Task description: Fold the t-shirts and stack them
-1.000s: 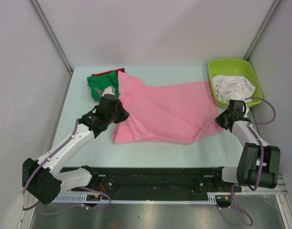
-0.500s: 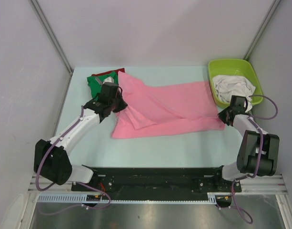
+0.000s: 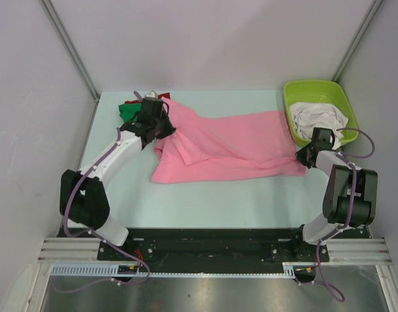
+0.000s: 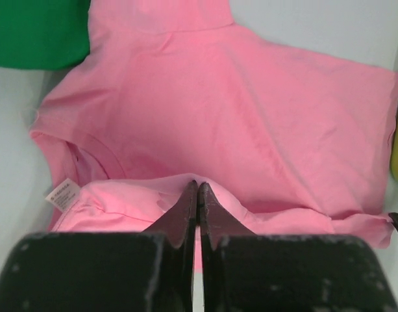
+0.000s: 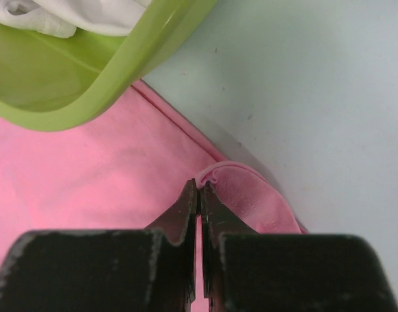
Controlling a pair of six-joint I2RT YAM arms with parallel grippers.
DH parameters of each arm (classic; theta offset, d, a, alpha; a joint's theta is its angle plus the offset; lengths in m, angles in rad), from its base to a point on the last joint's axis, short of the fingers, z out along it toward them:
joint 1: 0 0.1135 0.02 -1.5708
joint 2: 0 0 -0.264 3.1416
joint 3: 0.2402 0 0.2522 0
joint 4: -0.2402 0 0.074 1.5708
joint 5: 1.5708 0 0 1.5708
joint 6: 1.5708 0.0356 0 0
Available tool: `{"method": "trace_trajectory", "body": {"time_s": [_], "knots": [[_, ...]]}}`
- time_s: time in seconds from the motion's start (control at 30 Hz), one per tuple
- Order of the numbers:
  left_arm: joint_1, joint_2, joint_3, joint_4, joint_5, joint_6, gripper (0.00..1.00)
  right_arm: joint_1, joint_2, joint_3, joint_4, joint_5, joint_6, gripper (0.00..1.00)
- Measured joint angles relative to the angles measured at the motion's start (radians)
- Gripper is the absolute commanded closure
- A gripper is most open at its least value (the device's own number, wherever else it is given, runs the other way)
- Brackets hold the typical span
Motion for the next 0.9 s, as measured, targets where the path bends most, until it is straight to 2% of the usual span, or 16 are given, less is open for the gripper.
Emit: {"method": "trace_trajectory", "body": {"time_s": [0.03, 0.1, 0.13, 0.17, 0.23, 0.37, 0.47, 0.57, 0.73, 0.83, 0.9], "knots": [[0.002, 0.019, 0.018, 0.001, 0.0, 0.004, 0.51, 0.001, 0.008, 0.003, 0.004, 0.0, 0.001, 0.94], [0.006, 0.066, 0.055, 0.0, 0.0, 0.017, 0.12, 0.005, 0.027, 0.012, 0.008, 0.0, 0.005, 0.59], [0.009, 0.097, 0.08, -0.001, 0.001, 0.014, 0.0, 0.008, 0.038, 0.019, 0.008, 0.001, 0.011, 0.35], [0.013, 0.124, 0.103, 0.0, 0.001, 0.026, 0.0, 0.009, 0.049, 0.028, 0.008, 0.002, 0.019, 0.21], [0.029, 0.212, 0.191, -0.016, 0.019, 0.026, 0.0, 0.012, 0.068, 0.05, 0.01, 0.005, 0.027, 0.01], [0.062, 0.403, 0.442, -0.069, 0.035, 0.042, 0.0, 0.02, 0.063, 0.073, 0.018, 0.008, 0.027, 0.0], [0.074, 0.391, 0.431, -0.079, 0.039, 0.041, 0.0, 0.037, 0.018, 0.073, 0.0, 0.024, 0.023, 0.0], [0.073, 0.238, 0.23, -0.056, 0.05, 0.029, 0.0, 0.084, -0.072, 0.074, -0.027, 0.049, 0.002, 0.0], [0.033, -0.164, -0.187, -0.033, 0.063, -0.014, 0.0, 0.223, -0.23, 0.078, -0.092, 0.085, -0.066, 0.0], [-0.011, -0.349, -0.368, -0.01, 0.07, -0.056, 0.0, 0.298, -0.277, 0.08, -0.139, 0.078, -0.109, 0.0], [-0.053, -0.413, -0.449, -0.004, 0.069, -0.081, 0.0, 0.338, -0.282, 0.077, -0.148, 0.049, -0.14, 0.0]]}}
